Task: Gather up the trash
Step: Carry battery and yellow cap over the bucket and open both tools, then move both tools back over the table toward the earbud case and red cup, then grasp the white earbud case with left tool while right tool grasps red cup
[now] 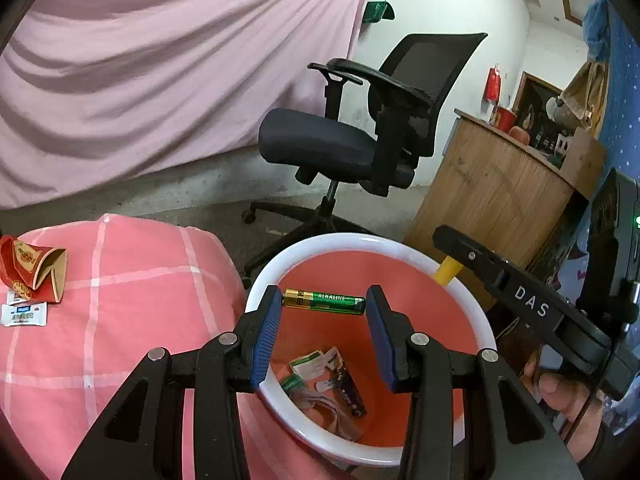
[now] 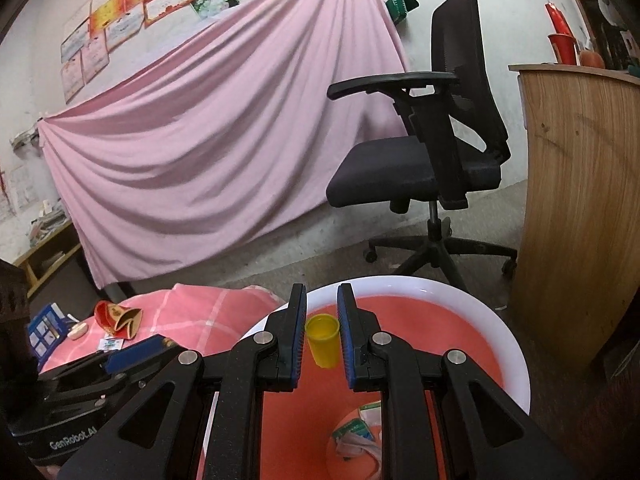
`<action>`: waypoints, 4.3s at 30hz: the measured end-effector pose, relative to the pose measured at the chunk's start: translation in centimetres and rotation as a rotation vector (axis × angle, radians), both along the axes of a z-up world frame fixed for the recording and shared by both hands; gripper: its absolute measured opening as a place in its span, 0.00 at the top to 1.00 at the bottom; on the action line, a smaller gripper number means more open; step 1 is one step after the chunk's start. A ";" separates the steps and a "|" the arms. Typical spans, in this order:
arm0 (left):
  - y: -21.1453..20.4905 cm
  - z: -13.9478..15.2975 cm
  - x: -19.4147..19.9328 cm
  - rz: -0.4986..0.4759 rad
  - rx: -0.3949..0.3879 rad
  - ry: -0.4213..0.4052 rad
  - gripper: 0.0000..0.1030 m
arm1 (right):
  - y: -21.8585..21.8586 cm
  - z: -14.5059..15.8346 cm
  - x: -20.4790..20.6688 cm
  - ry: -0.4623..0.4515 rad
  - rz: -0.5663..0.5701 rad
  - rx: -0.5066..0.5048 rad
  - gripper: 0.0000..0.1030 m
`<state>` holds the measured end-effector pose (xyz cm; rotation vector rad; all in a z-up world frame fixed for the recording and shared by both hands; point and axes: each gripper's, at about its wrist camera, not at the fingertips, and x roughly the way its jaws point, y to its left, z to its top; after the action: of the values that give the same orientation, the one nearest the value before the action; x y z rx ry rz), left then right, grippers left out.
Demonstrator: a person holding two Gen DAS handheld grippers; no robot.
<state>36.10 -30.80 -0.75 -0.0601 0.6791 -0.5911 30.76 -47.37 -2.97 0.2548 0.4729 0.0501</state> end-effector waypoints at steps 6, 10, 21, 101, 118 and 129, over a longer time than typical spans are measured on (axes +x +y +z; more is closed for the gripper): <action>0.1 -0.2 0.0 0.003 0.008 0.001 0.59 | -0.4 0.0 0.2 0.016 -0.035 0.008 0.67; 0.7 -0.1 -0.3 0.019 0.015 -0.009 0.59 | -0.7 0.1 0.1 0.004 -0.060 0.018 0.51; 5.6 2.4 -2.3 0.178 -0.009 -0.152 0.45 | 1.0 2.2 -1.0 -0.123 -0.106 -0.015 0.23; 37.8 -6.7 8.5 0.622 0.067 0.237 0.56 | 30.6 -4.6 13.2 0.310 0.493 -0.072 0.00; 37.8 -6.0 8.6 0.616 0.043 0.239 0.75 | 30.7 -5.3 13.4 0.344 0.523 -0.040 0.27; 35.8 -3.9 4.7 0.572 0.070 0.060 0.76 | 29.7 -4.0 11.3 0.264 0.488 -0.010 0.27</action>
<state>40.82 4.97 -4.61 -0.1997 0.7016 -0.0162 42.09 -17.72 -6.98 0.1311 0.7901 0.4951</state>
